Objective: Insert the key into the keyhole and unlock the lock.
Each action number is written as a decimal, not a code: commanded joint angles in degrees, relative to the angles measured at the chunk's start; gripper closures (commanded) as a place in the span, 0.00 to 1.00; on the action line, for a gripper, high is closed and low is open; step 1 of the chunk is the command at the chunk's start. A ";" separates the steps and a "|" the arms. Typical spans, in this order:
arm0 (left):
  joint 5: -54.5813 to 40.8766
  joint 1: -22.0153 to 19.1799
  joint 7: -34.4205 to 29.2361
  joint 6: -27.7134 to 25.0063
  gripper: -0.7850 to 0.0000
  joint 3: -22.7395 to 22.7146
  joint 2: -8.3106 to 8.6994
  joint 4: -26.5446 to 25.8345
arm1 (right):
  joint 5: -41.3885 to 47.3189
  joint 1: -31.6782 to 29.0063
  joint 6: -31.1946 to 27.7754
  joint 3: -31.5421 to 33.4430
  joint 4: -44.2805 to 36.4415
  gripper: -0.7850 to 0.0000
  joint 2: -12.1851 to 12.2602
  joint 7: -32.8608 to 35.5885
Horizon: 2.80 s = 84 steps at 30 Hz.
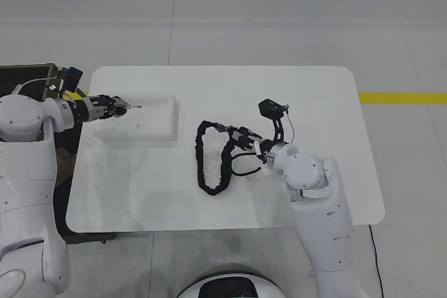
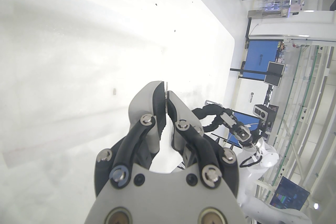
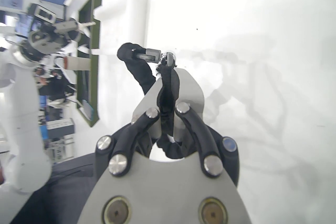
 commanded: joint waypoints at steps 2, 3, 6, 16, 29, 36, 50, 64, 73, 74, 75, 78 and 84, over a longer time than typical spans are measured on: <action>0.00 0.00 0.00 0.00 1.00 0.00 0.00 0.00 | 8.35 -1.50 -5.50 1.60 0.00 1.00 0.08 -3.45; 0.00 0.00 0.00 0.00 1.00 0.00 0.00 0.00 | 11.46 -2.07 -7.92 1.96 0.10 1.00 0.09 -4.63; 0.00 0.00 0.00 0.00 1.00 0.00 0.00 0.00 | 19.36 -3.32 -13.50 2.78 1.31 1.00 0.19 -6.98; 0.00 0.00 0.00 0.00 1.00 0.00 0.00 0.00 | 31.94 -3.56 -21.48 0.03 5.72 1.00 0.49 -9.25; -11.30 5.42 4.89 2.51 1.00 -2.75 -0.42 -5.95 | 22.80 -8.94 -26.63 -1.28 -0.33 1.00 1.17 -13.44; -37.07 15.22 13.03 5.55 1.00 -2.26 -2.26 -15.26 | 21.42 -7.91 -32.98 -6.40 2.99 1.00 0.91 -21.38; -53.94 19.01 12.67 14.00 1.00 0.40 -3.08 -15.85 | 28.91 -6.24 -36.12 -10.31 8.60 1.00 0.04 -30.02; -54.33 25.16 3.55 -3.64 1.00 -3.04 -2.09 -22.75 | 30.15 -7.16 -32.45 -11.03 6.68 1.00 0.60 -30.12; -48.96 24.55 2.29 -9.27 1.00 -2.85 -1.24 -23.15 | 29.92 -6.51 -30.14 -10.43 6.34 1.00 1.19 -28.99; -49.01 24.49 2.32 -9.23 1.00 -2.82 -1.18 -23.23 | 29.98 -6.44 -30.03 -10.38 6.40 1.00 1.23 -29.16; -48.77 24.50 2.35 -9.18 1.00 -2.76 -1.10 -23.19 | 30.04 -6.37 -29.97 -10.38 6.49 1.00 1.26 -29.22; -46.77 24.42 3.11 -9.06 1.00 -2.23 -0.86 -22.65 | 30.59 -6.14 -29.98 -10.48 6.61 1.00 1.35 -29.45; -46.38 24.70 4.49 -8.65 1.00 -0.84 -0.68 -23.01 | 29.43 -5.55 -29.91 -11.18 7.13 1.00 1.49 -30.04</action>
